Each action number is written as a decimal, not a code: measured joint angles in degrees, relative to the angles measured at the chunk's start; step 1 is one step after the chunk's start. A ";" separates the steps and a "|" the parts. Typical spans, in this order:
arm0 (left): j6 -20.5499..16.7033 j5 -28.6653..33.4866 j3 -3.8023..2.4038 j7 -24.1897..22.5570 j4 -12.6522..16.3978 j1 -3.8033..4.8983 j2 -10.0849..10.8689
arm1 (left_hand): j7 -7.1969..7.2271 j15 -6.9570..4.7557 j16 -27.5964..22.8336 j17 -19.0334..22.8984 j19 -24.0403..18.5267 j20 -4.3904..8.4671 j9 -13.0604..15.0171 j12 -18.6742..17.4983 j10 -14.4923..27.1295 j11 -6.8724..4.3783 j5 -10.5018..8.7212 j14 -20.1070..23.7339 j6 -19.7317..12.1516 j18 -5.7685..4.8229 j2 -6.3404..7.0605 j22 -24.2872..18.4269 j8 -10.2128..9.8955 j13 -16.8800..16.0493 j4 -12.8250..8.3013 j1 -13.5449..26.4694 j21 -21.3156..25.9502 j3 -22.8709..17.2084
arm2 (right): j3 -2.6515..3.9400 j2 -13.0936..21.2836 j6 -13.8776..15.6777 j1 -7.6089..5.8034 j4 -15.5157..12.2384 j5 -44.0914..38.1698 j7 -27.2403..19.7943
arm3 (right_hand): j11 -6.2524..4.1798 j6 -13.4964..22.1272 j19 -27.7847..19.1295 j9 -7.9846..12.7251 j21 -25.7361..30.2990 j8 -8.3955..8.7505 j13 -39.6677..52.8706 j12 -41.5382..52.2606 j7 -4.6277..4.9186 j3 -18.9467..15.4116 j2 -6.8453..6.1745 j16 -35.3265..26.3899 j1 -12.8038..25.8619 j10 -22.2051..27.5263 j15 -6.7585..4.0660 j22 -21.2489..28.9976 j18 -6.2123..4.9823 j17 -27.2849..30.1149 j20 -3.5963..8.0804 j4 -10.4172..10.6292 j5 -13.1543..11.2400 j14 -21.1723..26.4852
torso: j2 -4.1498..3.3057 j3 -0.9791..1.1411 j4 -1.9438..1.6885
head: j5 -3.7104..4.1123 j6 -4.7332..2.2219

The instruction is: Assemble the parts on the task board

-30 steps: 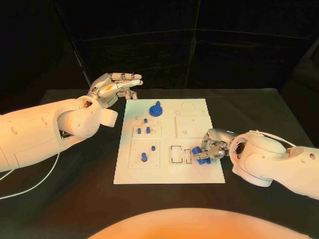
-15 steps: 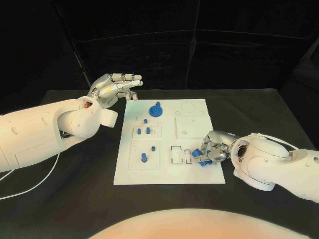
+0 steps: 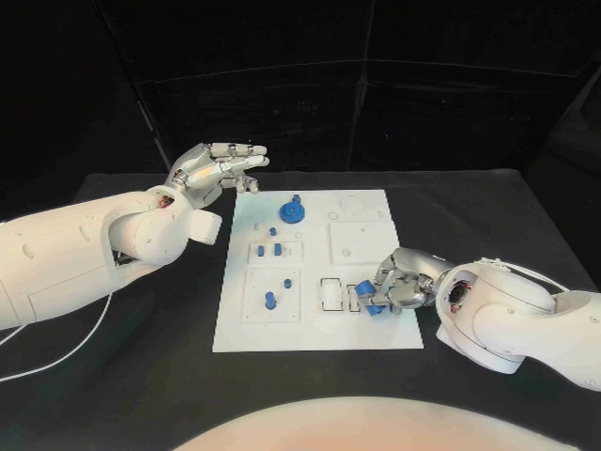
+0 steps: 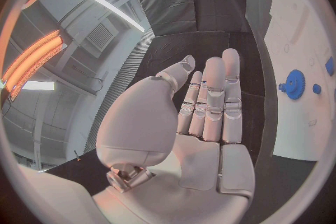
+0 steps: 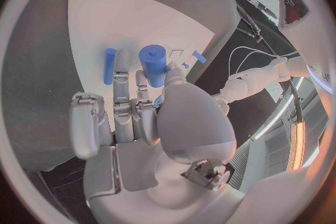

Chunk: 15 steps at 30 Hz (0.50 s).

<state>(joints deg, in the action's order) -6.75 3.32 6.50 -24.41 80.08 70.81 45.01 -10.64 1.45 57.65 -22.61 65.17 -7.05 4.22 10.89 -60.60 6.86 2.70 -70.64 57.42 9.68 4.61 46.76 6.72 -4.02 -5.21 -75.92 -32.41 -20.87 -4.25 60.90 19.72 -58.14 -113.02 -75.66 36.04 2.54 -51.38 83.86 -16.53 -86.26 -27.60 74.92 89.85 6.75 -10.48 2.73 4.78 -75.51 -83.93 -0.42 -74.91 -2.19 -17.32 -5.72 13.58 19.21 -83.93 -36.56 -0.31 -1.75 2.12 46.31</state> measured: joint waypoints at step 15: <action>0.12 0.00 0.10 0.14 -0.03 -0.01 -0.15 | 0.00 0.00 0.00 0.00 0.00 0.00 0.00 0.00 0.00 0.00 0.00 0.00 0.00 0.00 0.00 -0.05 0.00 0.00 0.00 0.00 0.00 0.00 | 0.03 -1.24 2.22 -0.05 -0.41 3.07 -0.09 | 0.00 -0.90 0.00 0.00 0.00 0.37 0.00 0.00 -0.51 -0.68 0.12 0.00 1.46 0.00 0.00 0.00 0.00 -0.04 0.00 0.68 0.25 0.00 | -0.04 -0.12 -0.03 | 0.03 -0.11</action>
<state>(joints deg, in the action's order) -6.63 3.32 6.60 -24.27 80.05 70.80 44.86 -10.64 1.45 57.66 -22.61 65.17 -7.05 4.22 10.89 -60.60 6.86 2.70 -70.64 57.42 9.68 4.61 46.71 6.72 -4.02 -5.21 -75.92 -32.41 -20.87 -4.22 59.65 21.95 -58.19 -113.44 -72.59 35.95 2.54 -52.27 83.86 -16.54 -86.26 -27.23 74.92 89.85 6.24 -11.16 2.85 4.78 -74.05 -83.93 -0.42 -74.91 -2.19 -17.37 -5.72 14.26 19.46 -83.94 -36.60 -0.43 -1.79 2.15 46.20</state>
